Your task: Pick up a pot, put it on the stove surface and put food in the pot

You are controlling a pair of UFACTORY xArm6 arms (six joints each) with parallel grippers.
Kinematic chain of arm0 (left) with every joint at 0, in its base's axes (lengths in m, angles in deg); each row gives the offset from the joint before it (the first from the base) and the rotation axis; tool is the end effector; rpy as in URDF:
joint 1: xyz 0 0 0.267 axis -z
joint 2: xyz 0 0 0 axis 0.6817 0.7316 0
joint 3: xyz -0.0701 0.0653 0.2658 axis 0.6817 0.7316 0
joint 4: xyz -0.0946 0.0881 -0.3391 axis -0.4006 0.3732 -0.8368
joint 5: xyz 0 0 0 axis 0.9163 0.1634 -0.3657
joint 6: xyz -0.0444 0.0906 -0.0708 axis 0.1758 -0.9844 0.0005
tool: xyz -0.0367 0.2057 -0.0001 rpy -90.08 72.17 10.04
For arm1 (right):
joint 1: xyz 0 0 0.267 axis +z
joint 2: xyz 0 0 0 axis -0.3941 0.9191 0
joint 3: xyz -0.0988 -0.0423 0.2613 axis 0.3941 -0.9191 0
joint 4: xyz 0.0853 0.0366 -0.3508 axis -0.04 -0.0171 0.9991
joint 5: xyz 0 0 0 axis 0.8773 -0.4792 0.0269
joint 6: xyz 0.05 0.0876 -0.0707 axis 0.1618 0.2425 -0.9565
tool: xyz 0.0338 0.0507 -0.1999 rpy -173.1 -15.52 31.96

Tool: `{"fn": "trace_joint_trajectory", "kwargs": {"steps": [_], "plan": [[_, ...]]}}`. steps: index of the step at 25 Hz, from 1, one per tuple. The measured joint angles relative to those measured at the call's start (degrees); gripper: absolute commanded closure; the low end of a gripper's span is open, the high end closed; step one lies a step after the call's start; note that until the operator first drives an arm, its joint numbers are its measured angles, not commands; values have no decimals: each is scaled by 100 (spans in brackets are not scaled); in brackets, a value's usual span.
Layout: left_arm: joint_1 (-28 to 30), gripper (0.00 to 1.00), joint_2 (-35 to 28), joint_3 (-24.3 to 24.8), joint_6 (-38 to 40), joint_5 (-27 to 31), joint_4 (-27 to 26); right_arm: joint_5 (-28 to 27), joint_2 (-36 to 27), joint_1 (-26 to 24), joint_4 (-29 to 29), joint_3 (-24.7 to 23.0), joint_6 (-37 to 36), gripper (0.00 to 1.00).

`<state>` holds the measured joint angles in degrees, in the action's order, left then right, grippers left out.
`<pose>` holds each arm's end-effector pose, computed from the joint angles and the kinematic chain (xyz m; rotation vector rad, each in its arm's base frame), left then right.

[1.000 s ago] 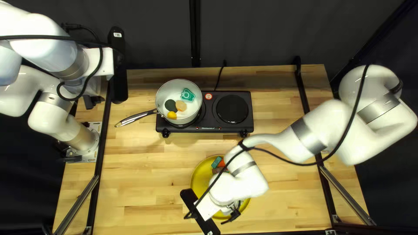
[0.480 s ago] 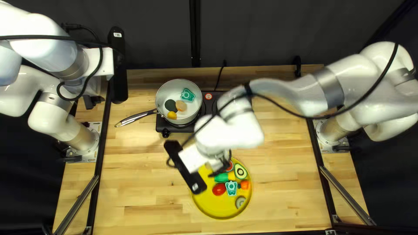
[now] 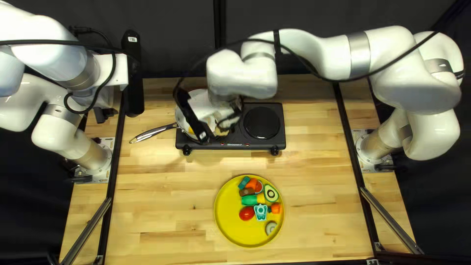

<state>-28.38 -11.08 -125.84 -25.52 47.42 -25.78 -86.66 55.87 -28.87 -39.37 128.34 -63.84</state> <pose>0.2273 0.0305 0.3674 -2.8452 -0.1012 0.0914 0.6091 -0.0547 0.1843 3.0383 0.7900 0.0938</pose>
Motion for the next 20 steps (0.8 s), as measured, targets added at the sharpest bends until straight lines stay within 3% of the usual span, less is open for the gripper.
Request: {"fn": "trace_joint_trajectory", "kwargs": {"steps": [7, 15, 20], "plan": [[0, 0, 0, 0, 0, 0, 0, -41, 730, -319, -117, 646, -250, 100], [0, 0, 0, 0, 0, 0, 0, 310, 1061, -353, -256, 450, -355, 100], [0, 0, 0, 0, 0, 0, 0, 270, 1145, -300, -241, 569, -308, 100]]}}
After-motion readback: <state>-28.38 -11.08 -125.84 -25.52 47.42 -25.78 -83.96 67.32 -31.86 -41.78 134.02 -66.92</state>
